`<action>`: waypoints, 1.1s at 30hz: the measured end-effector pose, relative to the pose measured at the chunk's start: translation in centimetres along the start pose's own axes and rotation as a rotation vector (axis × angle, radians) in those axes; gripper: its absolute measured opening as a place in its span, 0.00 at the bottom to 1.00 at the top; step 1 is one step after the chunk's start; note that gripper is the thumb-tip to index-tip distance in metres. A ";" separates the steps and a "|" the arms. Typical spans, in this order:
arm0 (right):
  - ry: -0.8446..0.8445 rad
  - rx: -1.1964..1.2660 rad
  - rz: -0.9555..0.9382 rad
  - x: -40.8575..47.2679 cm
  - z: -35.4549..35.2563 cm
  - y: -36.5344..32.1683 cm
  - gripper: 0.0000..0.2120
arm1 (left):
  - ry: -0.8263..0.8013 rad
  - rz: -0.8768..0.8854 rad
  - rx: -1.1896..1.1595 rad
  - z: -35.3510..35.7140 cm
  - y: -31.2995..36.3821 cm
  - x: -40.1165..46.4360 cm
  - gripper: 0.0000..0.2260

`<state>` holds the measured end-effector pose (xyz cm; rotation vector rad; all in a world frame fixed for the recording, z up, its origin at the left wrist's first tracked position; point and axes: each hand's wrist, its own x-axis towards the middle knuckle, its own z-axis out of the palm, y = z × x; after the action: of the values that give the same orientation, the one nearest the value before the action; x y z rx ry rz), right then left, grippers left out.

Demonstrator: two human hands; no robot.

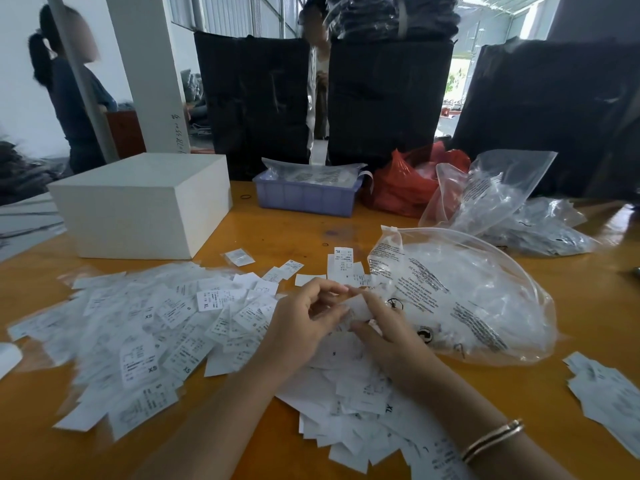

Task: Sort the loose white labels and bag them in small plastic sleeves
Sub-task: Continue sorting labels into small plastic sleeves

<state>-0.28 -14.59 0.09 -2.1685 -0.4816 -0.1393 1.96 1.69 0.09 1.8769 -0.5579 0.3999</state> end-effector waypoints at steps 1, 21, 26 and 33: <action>-0.041 -0.057 -0.012 -0.1 0.2 0.0 0.18 | -0.013 0.000 -0.003 0.0 0.0 -0.1 0.15; 0.531 -0.676 0.497 0.5 -5.5 5.3 0.17 | 0.354 -0.206 0.550 -3.5 -1.3 0.7 0.18; 0.346 -0.850 0.596 0.7 -5.4 5.4 0.13 | 0.241 -0.316 0.908 -3.8 -2.3 0.5 0.20; 0.470 -0.769 0.555 0.6 -5.3 5.3 0.13 | 0.209 -0.089 0.852 -3.0 -1.8 0.6 0.12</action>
<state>2.67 -21.48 -0.48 -2.7922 0.5370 -0.5806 3.42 4.90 0.11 2.6090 -0.1520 0.8567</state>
